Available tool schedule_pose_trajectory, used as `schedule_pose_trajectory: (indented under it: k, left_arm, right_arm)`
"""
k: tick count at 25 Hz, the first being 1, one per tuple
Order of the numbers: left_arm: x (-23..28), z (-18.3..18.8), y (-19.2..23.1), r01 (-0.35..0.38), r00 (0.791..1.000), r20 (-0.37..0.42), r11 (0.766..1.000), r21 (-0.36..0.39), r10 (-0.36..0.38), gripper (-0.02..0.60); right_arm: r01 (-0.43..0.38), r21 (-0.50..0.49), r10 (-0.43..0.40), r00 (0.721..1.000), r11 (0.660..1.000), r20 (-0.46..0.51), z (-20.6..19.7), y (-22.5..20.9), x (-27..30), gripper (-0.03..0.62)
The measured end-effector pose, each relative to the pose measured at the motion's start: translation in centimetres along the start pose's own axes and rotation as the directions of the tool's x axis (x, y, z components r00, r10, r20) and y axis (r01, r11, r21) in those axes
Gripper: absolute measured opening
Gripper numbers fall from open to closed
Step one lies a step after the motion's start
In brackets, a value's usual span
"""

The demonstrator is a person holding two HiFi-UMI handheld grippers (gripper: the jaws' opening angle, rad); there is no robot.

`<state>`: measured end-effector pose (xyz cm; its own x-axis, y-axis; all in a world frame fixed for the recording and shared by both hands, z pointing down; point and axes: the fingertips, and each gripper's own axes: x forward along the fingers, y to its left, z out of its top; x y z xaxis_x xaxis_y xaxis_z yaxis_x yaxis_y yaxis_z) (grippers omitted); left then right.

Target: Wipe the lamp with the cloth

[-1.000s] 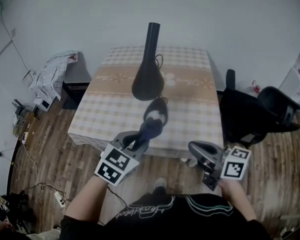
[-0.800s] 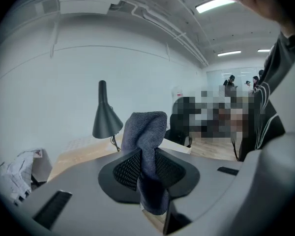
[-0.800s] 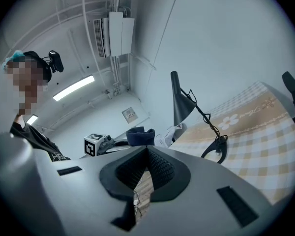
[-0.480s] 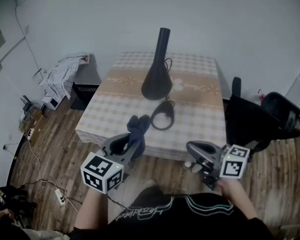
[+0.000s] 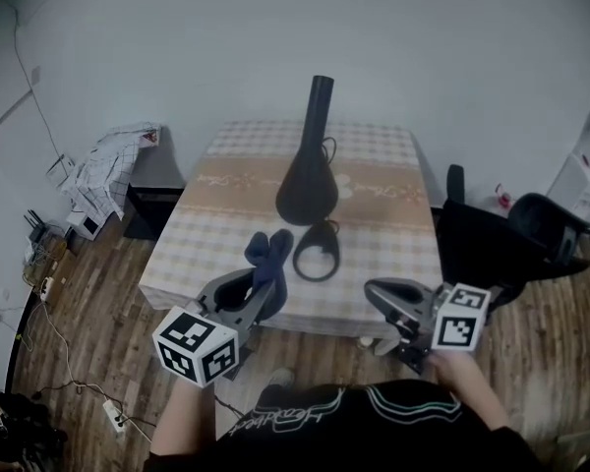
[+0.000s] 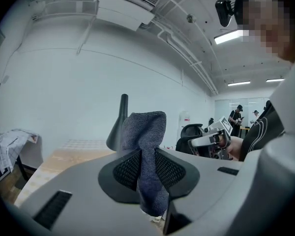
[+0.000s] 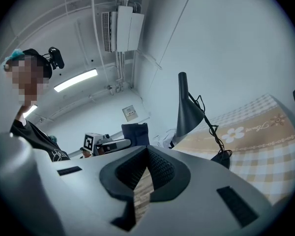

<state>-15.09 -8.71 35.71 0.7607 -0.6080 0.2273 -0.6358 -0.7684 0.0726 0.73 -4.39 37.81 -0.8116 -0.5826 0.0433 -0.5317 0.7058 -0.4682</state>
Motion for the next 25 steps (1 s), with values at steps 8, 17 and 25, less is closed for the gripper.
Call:
schedule_pose_trajectory:
  k: [8, 17, 25]
  left_arm:
    - [2.9, 3.3, 6.7, 0.08, 0.996, 0.03, 0.995, 0.053, -0.082, 0.072]
    - [7.0, 8.0, 13.0, 0.205, 0.974, 0.075, 0.973, 0.104, -0.213, 0.072]
    - [10.9, 12.0, 16.4, 0.27, 0.947, 0.133, 0.949, 0.161, -0.292, 0.072]
  right_arm:
    - [0.082, -0.011, -0.082, 0.996, 0.997, 0.048, 3.0, -2.5, 5.0, 0.011]
    - [0.212, 0.018, -0.212, 0.971, 0.977, 0.106, 5.7, -4.9, 8.7, 0.011]
    - [0.343, 0.054, -0.347, 0.925, 0.938, 0.155, 6.1, -6.5, 8.8, 0.011]
